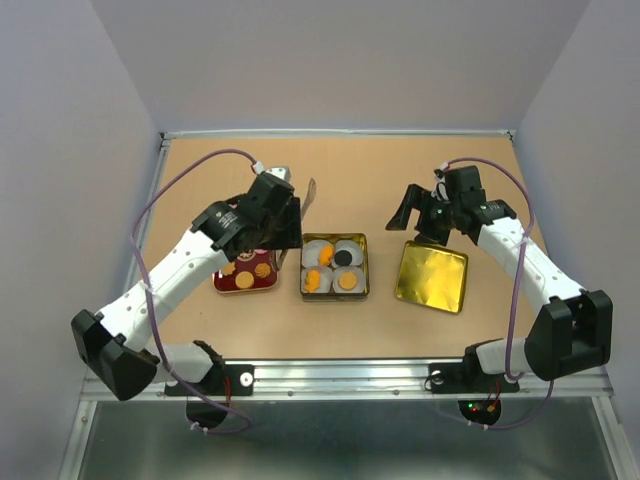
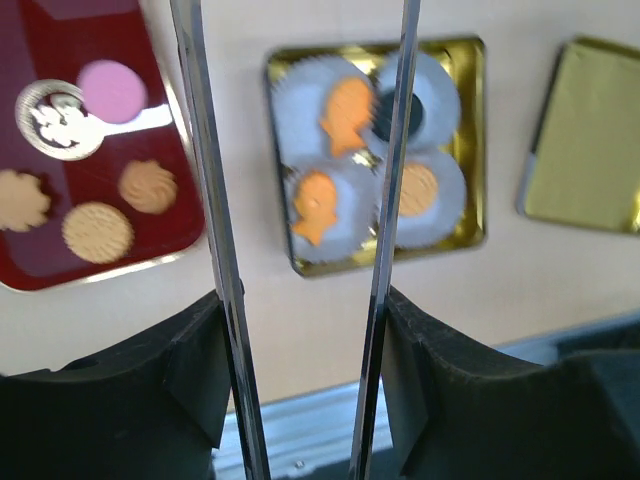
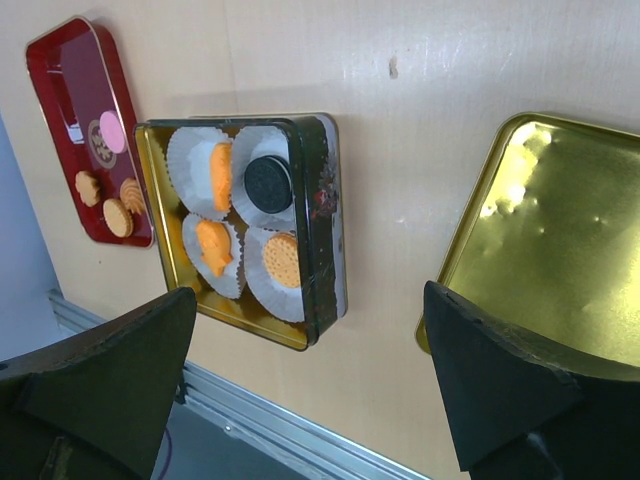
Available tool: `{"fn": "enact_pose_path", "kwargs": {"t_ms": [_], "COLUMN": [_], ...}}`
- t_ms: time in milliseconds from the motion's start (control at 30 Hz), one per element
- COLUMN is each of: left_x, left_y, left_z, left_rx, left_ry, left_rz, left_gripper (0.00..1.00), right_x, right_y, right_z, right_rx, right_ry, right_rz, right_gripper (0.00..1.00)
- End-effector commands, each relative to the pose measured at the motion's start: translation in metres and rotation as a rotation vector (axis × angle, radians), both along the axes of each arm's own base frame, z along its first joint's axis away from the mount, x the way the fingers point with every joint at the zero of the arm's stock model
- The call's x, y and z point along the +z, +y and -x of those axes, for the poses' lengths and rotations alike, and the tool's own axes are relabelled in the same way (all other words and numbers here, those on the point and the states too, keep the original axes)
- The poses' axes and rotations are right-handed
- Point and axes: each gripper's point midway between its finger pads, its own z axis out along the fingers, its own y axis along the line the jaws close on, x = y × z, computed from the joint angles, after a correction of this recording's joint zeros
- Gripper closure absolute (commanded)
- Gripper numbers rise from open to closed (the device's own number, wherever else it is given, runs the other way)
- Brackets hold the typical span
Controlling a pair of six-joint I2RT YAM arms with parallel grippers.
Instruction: Pack the cookies
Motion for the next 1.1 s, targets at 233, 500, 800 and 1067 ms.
{"fn": "enact_pose_path", "kwargs": {"t_ms": [233, 500, 800, 1067], "left_x": [0.004, -0.043, -0.113, -0.141], "left_y": [0.066, 0.077, 0.088, 0.082], "left_z": [-0.187, -0.293, -0.321, -0.320], "left_rx": [0.231, 0.303, 0.244, 0.200], "left_ry": [-0.189, -0.163, -0.110, -0.089], "left_rz": [-0.212, -0.306, -0.356, -0.301], "left_gripper": [0.39, 0.42, 0.39, 0.22], "right_x": [-0.005, -0.025, -0.036, -0.033], "right_y": [-0.007, -0.006, -0.006, -0.006], "right_z": [0.000, 0.007, 0.011, 0.006], "right_rx": [-0.012, -0.005, 0.011, 0.010], "right_ry": [-0.015, 0.033, 0.059, 0.050], "right_rz": [0.027, 0.028, 0.034, 0.041], "right_gripper": [0.00, 0.00, 0.00, 0.00]}}
